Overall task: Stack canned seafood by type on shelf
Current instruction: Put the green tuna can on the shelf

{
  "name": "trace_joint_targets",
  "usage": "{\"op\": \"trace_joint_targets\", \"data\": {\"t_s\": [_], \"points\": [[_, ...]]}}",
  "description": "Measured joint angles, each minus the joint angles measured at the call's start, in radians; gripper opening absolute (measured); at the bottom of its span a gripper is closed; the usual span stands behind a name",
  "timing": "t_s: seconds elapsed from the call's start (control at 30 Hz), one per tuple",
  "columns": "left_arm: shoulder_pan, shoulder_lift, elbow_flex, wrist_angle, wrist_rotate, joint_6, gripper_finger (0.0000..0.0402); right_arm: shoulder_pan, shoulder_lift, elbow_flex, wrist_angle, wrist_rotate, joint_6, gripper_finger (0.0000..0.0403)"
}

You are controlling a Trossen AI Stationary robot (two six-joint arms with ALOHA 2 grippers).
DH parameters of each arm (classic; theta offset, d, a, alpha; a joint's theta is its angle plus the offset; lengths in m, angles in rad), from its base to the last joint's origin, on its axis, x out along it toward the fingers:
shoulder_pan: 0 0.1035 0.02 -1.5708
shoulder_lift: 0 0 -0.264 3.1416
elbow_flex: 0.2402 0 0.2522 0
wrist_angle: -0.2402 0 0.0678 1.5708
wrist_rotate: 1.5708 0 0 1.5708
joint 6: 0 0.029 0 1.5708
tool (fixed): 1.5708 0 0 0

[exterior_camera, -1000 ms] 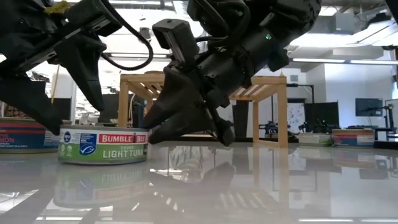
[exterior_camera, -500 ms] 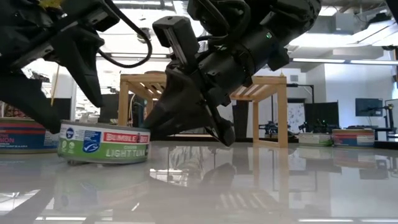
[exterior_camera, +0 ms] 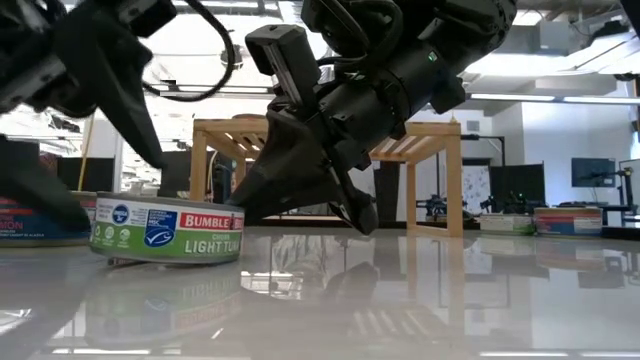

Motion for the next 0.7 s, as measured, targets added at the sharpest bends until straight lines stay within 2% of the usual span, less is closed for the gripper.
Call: {"op": "trace_joint_targets", "data": {"t_s": [0.17,0.7], "points": [[-0.003,0.040,0.000,0.029,0.007,-0.041,0.0249,0.003,0.000,0.000,0.000,0.000,0.000,0.0055],[0.010,0.041,0.000,0.057,0.009,-0.030,0.0249,0.008,0.000,0.000,-0.026,0.000,0.009,0.0055]]}}
